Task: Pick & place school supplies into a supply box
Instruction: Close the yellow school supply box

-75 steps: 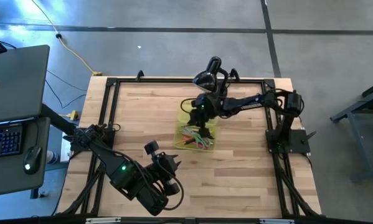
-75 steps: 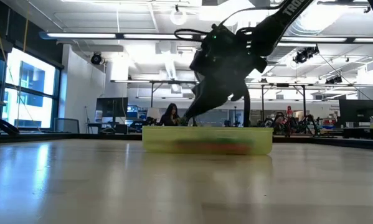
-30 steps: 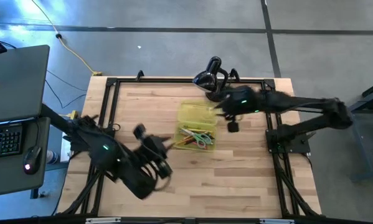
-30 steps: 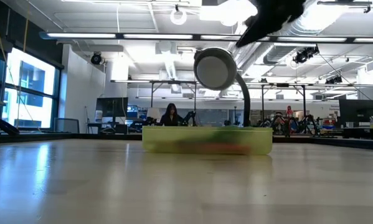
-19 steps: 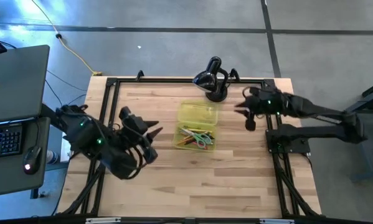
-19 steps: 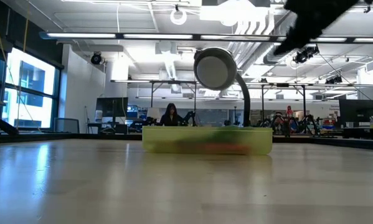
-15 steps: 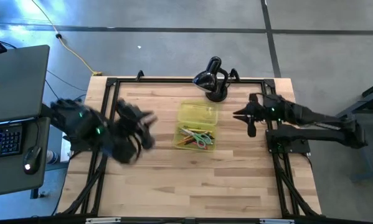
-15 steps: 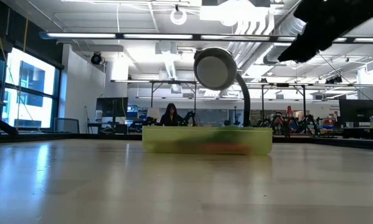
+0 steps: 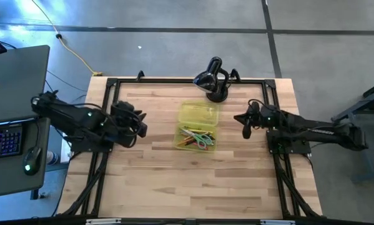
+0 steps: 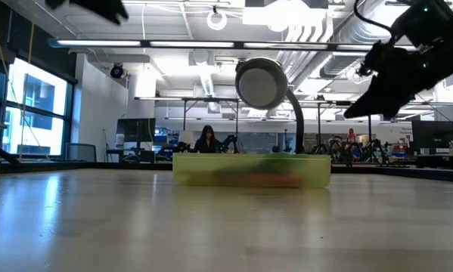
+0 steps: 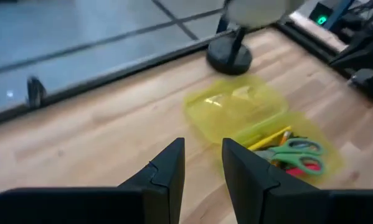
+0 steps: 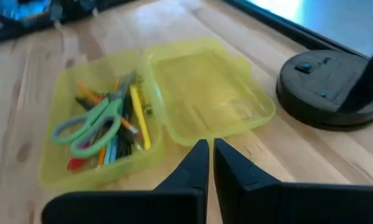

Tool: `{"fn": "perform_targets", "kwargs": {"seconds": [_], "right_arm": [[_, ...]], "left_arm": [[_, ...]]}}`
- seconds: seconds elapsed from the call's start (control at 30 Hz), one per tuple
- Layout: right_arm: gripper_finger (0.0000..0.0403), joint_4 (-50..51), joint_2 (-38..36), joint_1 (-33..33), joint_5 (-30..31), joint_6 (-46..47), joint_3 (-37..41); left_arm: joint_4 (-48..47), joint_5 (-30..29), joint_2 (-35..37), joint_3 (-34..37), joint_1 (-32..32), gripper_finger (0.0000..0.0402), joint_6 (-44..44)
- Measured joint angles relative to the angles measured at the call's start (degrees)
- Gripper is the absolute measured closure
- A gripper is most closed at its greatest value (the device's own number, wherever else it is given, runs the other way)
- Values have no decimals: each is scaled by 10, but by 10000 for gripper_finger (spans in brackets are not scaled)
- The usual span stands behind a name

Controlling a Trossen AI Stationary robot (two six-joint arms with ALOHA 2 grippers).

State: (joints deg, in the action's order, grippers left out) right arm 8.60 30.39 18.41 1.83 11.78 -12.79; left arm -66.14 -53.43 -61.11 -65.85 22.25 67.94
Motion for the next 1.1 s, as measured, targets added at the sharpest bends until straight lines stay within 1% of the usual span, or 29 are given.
{"fn": "perform_targets", "kwargs": {"seconds": [0.1, 0.2, 0.23, 0.3, 0.37, 0.5, 0.57, 0.63, 0.7, 0.77, 0.87, 0.93, 0.97, 1.03, 1.1], "right_arm": [[402, -47, 3, 0, 38, 49, 33], [402, -70, 9, 0, 99, 94, 60], [402, -73, 13, 0, 109, 104, 65], [402, -76, 21, 0, 112, 116, 72], [402, -76, 35, 0, 100, 136, 75], [402, -89, 67, 0, 84, 190, 75], [403, -120, 85, 0, 98, 202, 75], [403, -156, 106, 0, 116, 202, 75], [403, -187, 127, 2, 122, 199, 74], [403, -200, 149, 9, 116, 203, 73], [403, -200, 178, 17, 111, 222, 72], [403, -201, 195, 19, 112, 227, 72], [403, -201, 203, 19, 112, 227, 72], [402, -201, 213, 19, 112, 227, 72], [402, -202, 219, 19, 113, 227, 72]], "left_arm": [[71, 28, 35, 95, -41, 263, 33], [147, 80, 67, 178, -95, 263, 54], [175, 97, 75, 204, -117, 263, 55], [244, 131, 82, 252, -163, 263, 45], [323, 177, 82, 289, -208, 263, -1], [523, 307, 69, 350, -296, 263, -147], [618, 370, 50, 369, -326, 263, -181], [665, 408, 29, 378, -349, 265, -208], [676, 417, 8, 378, -367, 275, -229], [673, 418, -18, 378, -377, 294, -229], [687, 429, -59, 378, -376, 337, -225], [712, 454, -88, 378, -376, 374, -219], [721, 465, -100, 378, -374, 384, -211], [753, 465, -127, 378, -365, 386, -192], [768, 454, -140, 378, -357, 370, -182]]}}
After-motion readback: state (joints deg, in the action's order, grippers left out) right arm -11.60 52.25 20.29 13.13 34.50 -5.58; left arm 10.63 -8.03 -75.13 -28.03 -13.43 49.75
